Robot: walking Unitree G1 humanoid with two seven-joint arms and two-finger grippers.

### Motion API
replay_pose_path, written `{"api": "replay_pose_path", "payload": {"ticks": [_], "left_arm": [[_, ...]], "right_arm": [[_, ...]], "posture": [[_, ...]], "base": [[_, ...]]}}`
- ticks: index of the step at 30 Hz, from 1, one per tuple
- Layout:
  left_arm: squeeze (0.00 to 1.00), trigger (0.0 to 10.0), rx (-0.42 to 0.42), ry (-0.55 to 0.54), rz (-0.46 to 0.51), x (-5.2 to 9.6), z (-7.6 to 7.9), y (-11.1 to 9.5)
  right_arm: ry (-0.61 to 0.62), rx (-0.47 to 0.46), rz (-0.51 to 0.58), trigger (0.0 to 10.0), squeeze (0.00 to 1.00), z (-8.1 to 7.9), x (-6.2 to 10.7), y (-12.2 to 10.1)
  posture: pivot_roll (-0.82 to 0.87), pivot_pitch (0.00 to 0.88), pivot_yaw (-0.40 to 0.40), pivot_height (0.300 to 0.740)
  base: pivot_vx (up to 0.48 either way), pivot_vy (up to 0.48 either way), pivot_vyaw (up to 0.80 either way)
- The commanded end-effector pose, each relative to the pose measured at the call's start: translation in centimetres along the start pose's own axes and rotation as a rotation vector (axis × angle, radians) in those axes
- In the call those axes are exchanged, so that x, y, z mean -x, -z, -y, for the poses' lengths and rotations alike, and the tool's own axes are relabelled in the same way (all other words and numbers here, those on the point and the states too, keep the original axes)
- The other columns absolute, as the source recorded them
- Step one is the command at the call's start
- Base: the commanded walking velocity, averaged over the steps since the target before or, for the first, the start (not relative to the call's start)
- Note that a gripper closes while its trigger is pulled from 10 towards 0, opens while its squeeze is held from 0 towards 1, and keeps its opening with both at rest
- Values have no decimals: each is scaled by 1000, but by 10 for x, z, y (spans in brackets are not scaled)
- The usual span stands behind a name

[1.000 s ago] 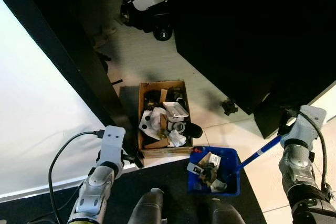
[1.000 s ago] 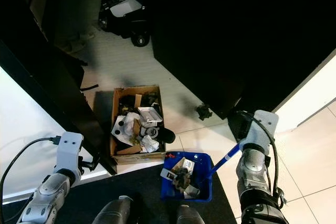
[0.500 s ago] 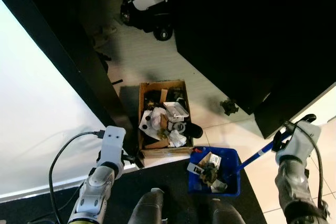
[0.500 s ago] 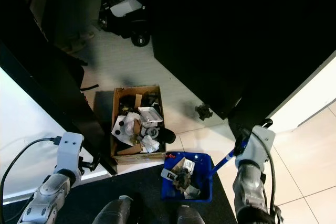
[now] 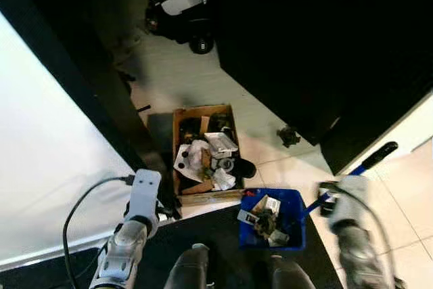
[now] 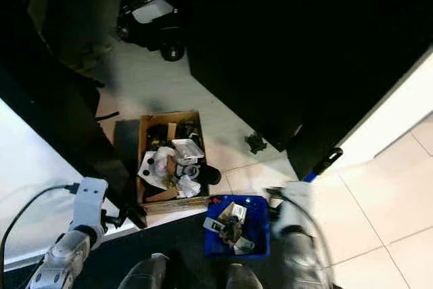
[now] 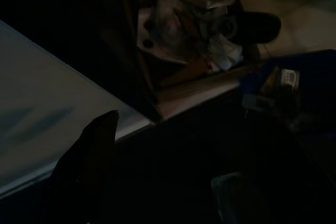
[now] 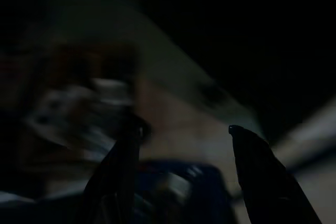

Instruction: Sweep floor

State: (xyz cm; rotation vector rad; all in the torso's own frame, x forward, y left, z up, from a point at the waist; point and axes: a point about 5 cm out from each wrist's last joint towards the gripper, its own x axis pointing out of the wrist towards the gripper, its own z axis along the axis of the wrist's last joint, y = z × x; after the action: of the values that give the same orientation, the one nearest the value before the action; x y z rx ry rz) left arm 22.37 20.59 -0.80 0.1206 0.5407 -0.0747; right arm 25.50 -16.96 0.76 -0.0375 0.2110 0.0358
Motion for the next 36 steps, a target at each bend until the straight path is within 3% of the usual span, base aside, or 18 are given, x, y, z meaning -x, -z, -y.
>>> {"api": "replay_pose_path", "payload": {"ticks": [1,6,9,16,21,31,36], "left_arm": [[0,10000,-30,19,-31,0,6,9],[0,10000,-85,42,-25,-4,16,10],[0,10000,-104,42,-26,-6,19,12],[0,10000,-110,59,-21,-6,26,15],[0,10000,-122,67,-18,-7,28,14],[0,10000,-128,60,-5,-10,27,13],[0,10000,-121,42,-20,-10,25,15]], "right_arm": [[-47,17,-4,10000,0,-9,-7,-2],[-189,19,-42,10000,0,-35,-19,-4],[-219,34,-65,10000,0,-40,-19,1],[-201,35,-110,10000,0,-38,-18,10],[-201,18,-111,10000,0,-39,-19,9],[-202,-1,-114,10000,0,-38,-19,10],[-206,-7,-116,10000,0,-38,-20,10]], "posture": [[-25,93,12,740],[2,76,-5,740],[10,72,-9,740],[11,77,2,740],[8,81,6,740],[9,87,7,740],[11,86,6,740]], "base": [[0,0,0],[0,0,0],[0,0,0],[0,0,0],[0,-373,0],[329,-334,0],[0,0,0]]}}
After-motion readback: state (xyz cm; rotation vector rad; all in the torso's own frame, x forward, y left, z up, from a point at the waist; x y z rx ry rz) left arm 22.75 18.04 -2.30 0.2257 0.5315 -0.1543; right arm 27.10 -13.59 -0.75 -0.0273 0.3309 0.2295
